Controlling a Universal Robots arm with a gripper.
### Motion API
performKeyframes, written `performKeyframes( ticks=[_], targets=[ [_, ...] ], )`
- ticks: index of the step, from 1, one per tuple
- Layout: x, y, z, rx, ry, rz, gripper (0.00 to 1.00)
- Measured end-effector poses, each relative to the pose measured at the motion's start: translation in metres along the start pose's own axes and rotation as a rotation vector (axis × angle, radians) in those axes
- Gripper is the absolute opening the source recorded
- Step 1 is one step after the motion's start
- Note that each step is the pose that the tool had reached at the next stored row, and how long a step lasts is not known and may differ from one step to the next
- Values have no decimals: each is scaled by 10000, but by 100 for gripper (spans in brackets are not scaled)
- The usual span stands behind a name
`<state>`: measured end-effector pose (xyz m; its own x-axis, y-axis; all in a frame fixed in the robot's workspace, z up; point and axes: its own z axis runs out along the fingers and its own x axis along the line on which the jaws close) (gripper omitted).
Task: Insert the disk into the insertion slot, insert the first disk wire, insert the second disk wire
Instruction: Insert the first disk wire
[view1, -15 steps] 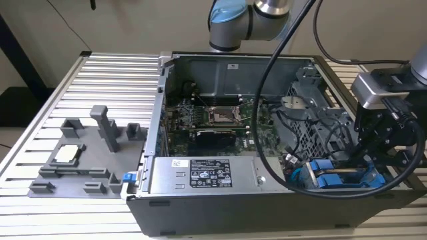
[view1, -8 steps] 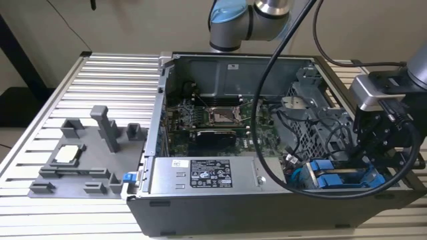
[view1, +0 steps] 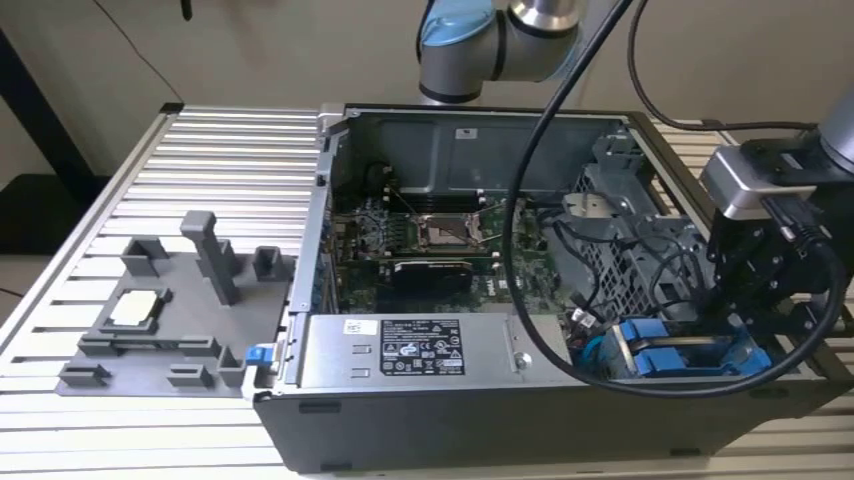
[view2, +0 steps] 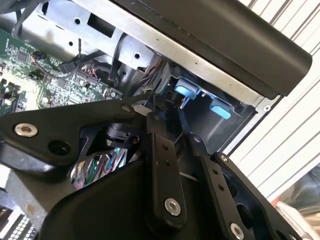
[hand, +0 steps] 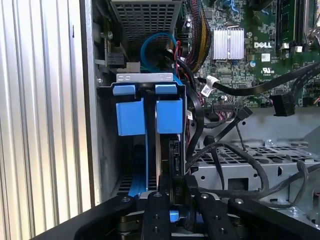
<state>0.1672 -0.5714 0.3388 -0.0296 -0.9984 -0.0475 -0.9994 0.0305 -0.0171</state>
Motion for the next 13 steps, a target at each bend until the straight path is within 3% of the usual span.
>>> performKeyframes(
  ticks=[10, 13],
  targets=[
    [-21, -8, -451, 1, 6, 0, 27],
    [-26, -9, -529, 2, 6, -1, 27]
  ],
)
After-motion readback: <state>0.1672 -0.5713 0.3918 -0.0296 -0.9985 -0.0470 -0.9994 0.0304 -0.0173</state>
